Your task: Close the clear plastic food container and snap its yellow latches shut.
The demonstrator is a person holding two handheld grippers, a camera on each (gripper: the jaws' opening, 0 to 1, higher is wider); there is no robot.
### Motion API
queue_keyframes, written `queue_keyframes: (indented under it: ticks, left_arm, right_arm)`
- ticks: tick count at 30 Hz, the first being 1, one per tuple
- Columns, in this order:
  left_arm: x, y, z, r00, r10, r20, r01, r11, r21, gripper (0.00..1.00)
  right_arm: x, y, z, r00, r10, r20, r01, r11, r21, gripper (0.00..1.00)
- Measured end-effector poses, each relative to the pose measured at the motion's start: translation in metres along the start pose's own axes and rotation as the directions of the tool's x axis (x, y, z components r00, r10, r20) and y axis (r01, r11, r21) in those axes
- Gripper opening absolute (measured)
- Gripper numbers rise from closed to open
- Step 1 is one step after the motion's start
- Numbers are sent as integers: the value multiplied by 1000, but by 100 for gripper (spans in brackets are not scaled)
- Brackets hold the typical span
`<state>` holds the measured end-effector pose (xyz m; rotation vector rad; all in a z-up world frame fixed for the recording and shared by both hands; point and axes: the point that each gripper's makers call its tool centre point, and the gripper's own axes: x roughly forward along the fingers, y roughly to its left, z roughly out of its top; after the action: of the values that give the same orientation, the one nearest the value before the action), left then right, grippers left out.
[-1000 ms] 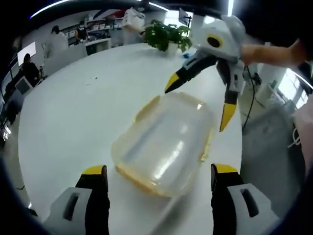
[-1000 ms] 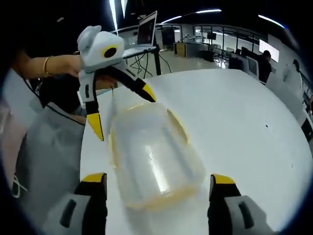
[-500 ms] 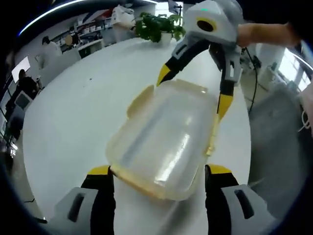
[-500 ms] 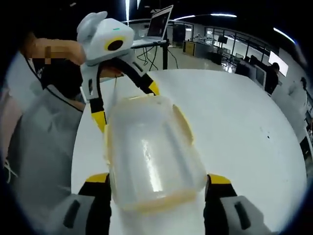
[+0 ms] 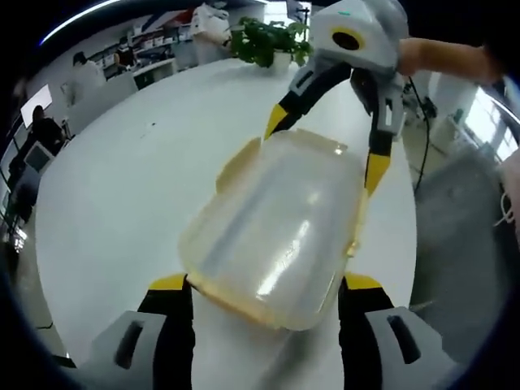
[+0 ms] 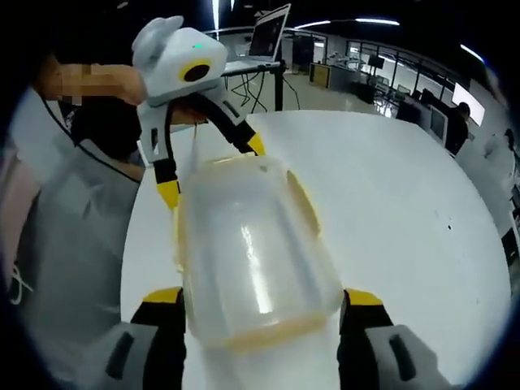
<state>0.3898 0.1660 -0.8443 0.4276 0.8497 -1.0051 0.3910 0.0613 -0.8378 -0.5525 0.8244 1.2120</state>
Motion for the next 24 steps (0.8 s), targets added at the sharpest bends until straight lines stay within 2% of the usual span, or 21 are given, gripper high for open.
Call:
queue_keyframes:
  ticks: [3, 10, 14, 18, 19, 21, 23, 24]
  left_arm:
    - [-6, 2, -5, 1000, 3, -7, -4, 1000, -15, 79]
    - [-23, -2, -6, 1000, -12, 29, 14, 996, -92, 79]
    - [-32, -3, -1, 998, -20, 66, 29, 990, -137, 78]
    - [-39, -1, 5, 996, -18, 92, 34, 985, -167, 76]
    - [-39, 0, 5, 996, -18, 89, 33, 984, -173, 73]
    - [-40, 2, 5, 995, -9, 96, 28, 979, -200, 71]
    - [-42, 1, 7, 993, -6, 115, 33, 973, -230, 71]
    - [-41, -1, 12, 989, -17, 150, 57, 962, -266, 71]
  right_arm:
    - [-8, -1, -1, 1000, -13, 24, 12, 999, 36, 83]
    - [-28, -3, -3, 997, -36, 72, 27, 993, 119, 82]
    - [-34, -6, -2, 994, -54, 90, 38, 985, 168, 82]
    - [-38, -10, -6, 994, -84, 72, 62, 963, 262, 80]
    - [-38, -10, -3, 991, -90, 95, 60, 960, 275, 79]
    - [-40, -11, -2, 990, -98, 101, 60, 943, 327, 79]
    - [-40, -11, -2, 989, -105, 101, 62, 929, 365, 77]
    - [-40, -11, -1, 988, -108, 111, 58, 921, 384, 76]
